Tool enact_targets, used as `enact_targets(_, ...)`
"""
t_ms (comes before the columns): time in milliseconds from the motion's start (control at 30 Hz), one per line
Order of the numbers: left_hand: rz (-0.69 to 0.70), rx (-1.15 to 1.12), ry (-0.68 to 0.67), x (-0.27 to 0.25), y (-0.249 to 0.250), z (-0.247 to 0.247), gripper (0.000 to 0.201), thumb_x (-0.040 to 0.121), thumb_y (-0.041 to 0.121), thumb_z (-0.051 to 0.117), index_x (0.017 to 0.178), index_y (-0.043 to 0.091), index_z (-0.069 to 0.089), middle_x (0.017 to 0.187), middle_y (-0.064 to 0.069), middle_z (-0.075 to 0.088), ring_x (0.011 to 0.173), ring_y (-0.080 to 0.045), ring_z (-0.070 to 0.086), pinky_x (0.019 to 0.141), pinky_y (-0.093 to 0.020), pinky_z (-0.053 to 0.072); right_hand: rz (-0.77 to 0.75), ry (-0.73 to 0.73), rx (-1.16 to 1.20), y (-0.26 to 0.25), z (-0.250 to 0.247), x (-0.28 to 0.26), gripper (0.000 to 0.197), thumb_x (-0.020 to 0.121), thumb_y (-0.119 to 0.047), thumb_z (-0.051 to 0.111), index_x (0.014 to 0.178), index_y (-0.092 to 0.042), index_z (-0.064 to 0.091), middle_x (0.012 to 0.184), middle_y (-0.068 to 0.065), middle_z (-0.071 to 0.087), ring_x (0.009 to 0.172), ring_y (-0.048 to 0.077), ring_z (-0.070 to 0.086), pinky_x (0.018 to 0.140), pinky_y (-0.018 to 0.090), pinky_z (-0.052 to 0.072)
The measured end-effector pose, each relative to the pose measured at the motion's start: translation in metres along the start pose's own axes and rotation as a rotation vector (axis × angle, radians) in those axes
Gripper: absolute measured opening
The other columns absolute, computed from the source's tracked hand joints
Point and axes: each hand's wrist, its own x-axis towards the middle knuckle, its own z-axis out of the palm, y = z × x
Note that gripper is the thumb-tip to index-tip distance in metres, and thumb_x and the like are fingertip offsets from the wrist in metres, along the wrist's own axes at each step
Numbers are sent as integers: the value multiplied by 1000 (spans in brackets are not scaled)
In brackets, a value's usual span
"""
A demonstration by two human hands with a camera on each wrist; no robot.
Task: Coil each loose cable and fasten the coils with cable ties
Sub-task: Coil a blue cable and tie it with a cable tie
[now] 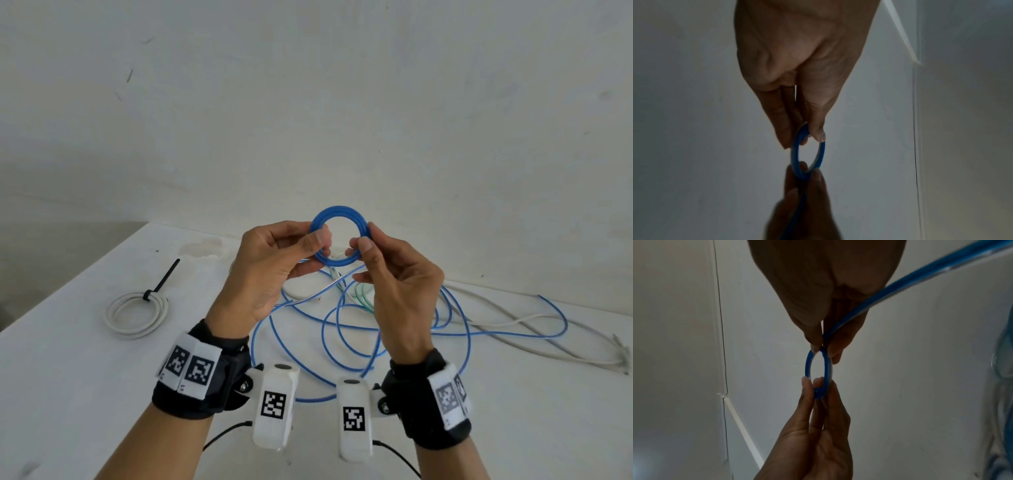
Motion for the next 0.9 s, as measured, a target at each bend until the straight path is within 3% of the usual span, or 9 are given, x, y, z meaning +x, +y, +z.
enact_targets(100, 82, 185, -15, 1, -1, 5, 44, 85, 42, 67, 123, 20, 66, 101, -11, 75, 95, -17, 74, 79, -30, 61, -9, -52, -86, -1, -12, 6, 17, 89, -15, 73, 105, -22, 76, 89, 2, 80, 84, 20, 76, 61, 23, 57)
enact_targets(167, 148, 250, 3, 0, -1, 7, 46, 87, 48, 60, 125, 22, 63, 100, -6, 74, 88, -17, 75, 81, -32, 61, -11, -113, -179, 0, -16, 7, 19, 91, -11, 73, 104, -24, 78, 88, -2, 79, 83, 21, 75, 62, 24, 58)
enact_targets(333, 73, 339, -158, -1, -6, 4, 29, 96, 33, 58, 103, 7, 69, 73, -1, 65, 64, -18, 63, 75, -35, 58, -33, -225, -295, -1, -17, 6, 20, 93, -11, 72, 106, -25, 78, 89, -9, 78, 83, 21, 74, 61, 28, 57)
enact_targets(400, 38, 309, -182, 0, -5, 1, 24, 97, 26, 61, 99, 3, 70, 72, -3, 65, 63, -17, 63, 75, -36, 60, -25, -241, -297, -2, -19, 7, 21, 93, -10, 71, 105, -26, 78, 88, -9, 78, 82, 19, 73, 59, 22, 54)
enact_targets(467, -3, 308, -220, 0, -2, -5, 21, 94, 21, 65, 101, 3, 73, 78, -9, 72, 69, -18, 69, 72, -31, 59, -6, -266, -319, -4, -22, 8, 21, 92, -10, 73, 103, -27, 78, 87, -9, 78, 80, 18, 71, 59, 22, 53)
enact_targets(600, -93, 345, -341, -1, 5, -18, 23, 87, 9, 71, 109, 3, 74, 93, -17, 77, 82, -22, 75, 75, -26, 59, -8, -355, -436, -5, -28, 11, 19, 91, -17, 75, 102, -31, 79, 83, -10, 77, 75, 27, 69, 61, 46, 54)
enact_targets(667, -86, 362, -342, -1, 5, -21, 22, 84, 7, 73, 106, 4, 75, 90, -17, 77, 81, -24, 76, 74, -27, 60, -24, -379, -473, -4, -28, 10, 18, 91, -19, 75, 103, -32, 78, 82, -10, 76, 73, 29, 68, 62, 49, 54)
enact_targets(800, -31, 324, -243, 2, 5, -20, 19, 85, 6, 72, 103, 4, 75, 85, -16, 77, 77, -24, 76, 71, -30, 62, -4, -315, -387, -5, -26, 10, 18, 90, -18, 76, 105, -26, 72, 83, -5, 77, 78, 18, 74, 58, 33, 59)
enact_targets(900, 1, 215, -131, 4, 9, -25, 27, 78, 16, 73, 102, 4, 75, 85, -16, 77, 76, -24, 76, 70, -30, 62, 44, -279, -259, -7, -24, 9, 15, 90, -13, 76, 103, -16, 71, 84, 3, 78, 81, 20, 76, 57, 28, 58)
